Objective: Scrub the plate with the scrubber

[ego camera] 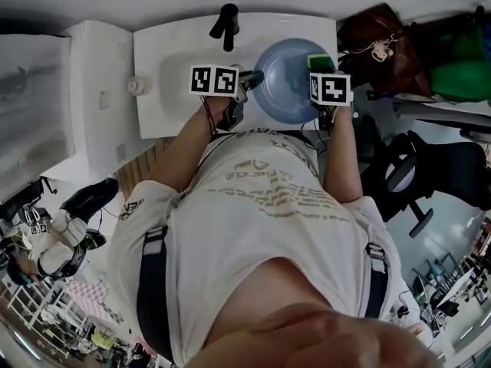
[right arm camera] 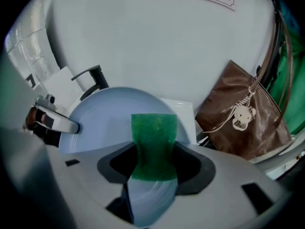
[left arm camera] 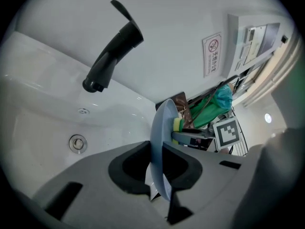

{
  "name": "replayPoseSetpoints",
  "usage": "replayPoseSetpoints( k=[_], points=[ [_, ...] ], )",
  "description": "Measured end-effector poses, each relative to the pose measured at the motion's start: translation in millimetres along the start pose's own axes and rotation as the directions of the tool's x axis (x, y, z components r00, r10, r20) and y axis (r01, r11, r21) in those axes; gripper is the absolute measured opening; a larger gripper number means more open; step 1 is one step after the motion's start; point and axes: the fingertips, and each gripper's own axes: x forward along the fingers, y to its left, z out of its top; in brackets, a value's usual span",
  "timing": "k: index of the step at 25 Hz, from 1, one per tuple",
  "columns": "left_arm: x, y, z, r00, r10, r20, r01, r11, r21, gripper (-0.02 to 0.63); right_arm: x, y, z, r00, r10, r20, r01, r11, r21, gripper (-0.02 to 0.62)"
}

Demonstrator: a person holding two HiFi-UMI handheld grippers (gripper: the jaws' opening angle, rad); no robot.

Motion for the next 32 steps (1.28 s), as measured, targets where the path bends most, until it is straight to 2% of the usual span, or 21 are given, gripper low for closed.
replayPoseSetpoints(
  k=[6,9,12,15,17,20,23,25,27,28,32],
  points=[
    [-5,-5,10,0.999,0.034,0.017,-0.036,0.990,0.138,0.058,5,3,9,1.000,-0.005,-0.020,0.005,1.000,-0.029,0.225],
    [-8,-4,14,0.999,0.044,0.030,-0.048,0.987,0.154,0.060,7,7,17,0.999,-0.022,-0.024,0.020,0.997,-0.075,0.224],
    [-11,-4,16,0.997,0.067,0.041,-0.073,0.981,0.178,0.061,11,16,28,0.999,-0.037,-0.015,0.034,0.985,-0.169,0.221],
    [-14,-2,20,0.993,0.104,0.053,-0.114,0.964,0.241,0.061,15,27,38,0.999,-0.032,-0.006,0.029,0.969,-0.246,0.218],
    [-17,-1,21,0.991,0.118,0.056,-0.129,0.949,0.287,0.061,18,31,34,0.999,-0.015,-0.029,0.007,0.968,-0.252,0.216],
    [-22,-1,22,0.991,0.120,0.056,-0.132,0.938,0.320,0.061,23,31,21,0.996,0.038,-0.081,-0.052,0.982,-0.182,0.216],
    [-24,1,23,0.992,0.108,0.063,-0.123,0.944,0.306,0.061,24,37,23,0.985,0.155,-0.076,-0.162,0.983,-0.090,0.216],
    [-25,5,24,0.992,0.104,0.069,-0.120,0.953,0.280,0.060,23,47,29,0.962,0.272,-0.041,-0.271,0.962,0.025,0.219],
    [-26,8,22,0.992,0.107,0.070,-0.122,0.959,0.256,0.060,22,57,34,0.935,0.355,-0.003,-0.352,0.927,0.131,0.224],
    [-26,8,21,0.992,0.108,0.071,-0.122,0.960,0.251,0.061,22,60,35,0.931,0.364,0.005,-0.360,0.920,0.154,0.224],
    [-26,7,24,0.990,0.117,0.078,-0.134,0.955,0.266,0.061,23,62,39,0.941,0.339,0.008,-0.335,0.927,0.167,0.227]
  ],
)
